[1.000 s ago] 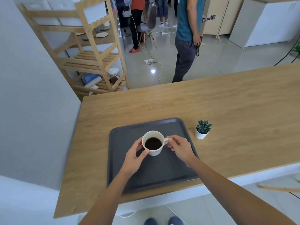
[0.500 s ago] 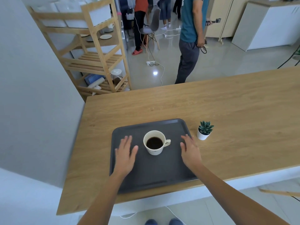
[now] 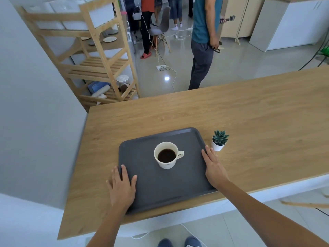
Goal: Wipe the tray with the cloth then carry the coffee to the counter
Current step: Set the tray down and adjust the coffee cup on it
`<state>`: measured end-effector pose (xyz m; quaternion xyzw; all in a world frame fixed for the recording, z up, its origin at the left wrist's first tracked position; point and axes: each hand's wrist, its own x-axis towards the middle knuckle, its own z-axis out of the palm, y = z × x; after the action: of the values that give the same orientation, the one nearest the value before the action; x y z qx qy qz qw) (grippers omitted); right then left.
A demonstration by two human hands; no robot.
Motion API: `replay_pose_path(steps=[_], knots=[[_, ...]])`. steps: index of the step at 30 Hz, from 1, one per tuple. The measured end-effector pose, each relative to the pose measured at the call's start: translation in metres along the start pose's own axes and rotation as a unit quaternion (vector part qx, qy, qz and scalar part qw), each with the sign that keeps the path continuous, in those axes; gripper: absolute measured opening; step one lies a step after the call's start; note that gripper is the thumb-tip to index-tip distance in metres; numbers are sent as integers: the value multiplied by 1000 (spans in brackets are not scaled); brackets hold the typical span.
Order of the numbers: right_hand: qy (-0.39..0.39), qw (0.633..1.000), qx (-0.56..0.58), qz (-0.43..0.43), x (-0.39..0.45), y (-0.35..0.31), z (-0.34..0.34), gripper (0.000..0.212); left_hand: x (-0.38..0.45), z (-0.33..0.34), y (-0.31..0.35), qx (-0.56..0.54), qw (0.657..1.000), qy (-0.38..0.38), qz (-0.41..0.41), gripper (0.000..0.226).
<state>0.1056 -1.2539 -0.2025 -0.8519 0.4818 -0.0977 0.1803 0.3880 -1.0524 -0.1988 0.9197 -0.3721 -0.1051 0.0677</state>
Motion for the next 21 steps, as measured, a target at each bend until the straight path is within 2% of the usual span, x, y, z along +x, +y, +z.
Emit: replay_pose_path(steps=[1,3,5,6,7,9,11,14,17,19,21], knots=[[15,1000,27,-2,-2,0,0,59,-1,-3,4,-31,999,17,-7,67],[79,989,121,29,-12,-1,-8,44,-6,-16,25,-123,986,113,14,62],[157,961,206,98,-22,0,-20,34,-14,-38,66,-217,946,212,113,57],[185,945,236,134,-24,2,-27,32,-20,-51,93,-263,922,224,174,55],[201,929,263,166,-25,5,-33,33,-25,-60,121,-310,898,207,232,52],[210,902,315,208,-20,14,-45,36,-33,-69,176,-387,864,87,311,47],[193,886,355,228,-9,24,-51,36,-33,-62,224,-422,849,-39,316,46],[134,864,437,208,4,38,-53,40,-22,-41,279,-461,836,-221,198,55],[83,823,526,198,9,41,-57,41,-7,-17,307,-500,790,-349,64,68],[60,805,557,196,13,39,-65,42,3,-7,313,-518,770,-371,23,88],[47,800,569,183,20,37,-76,43,22,11,312,-548,756,-356,30,111]])
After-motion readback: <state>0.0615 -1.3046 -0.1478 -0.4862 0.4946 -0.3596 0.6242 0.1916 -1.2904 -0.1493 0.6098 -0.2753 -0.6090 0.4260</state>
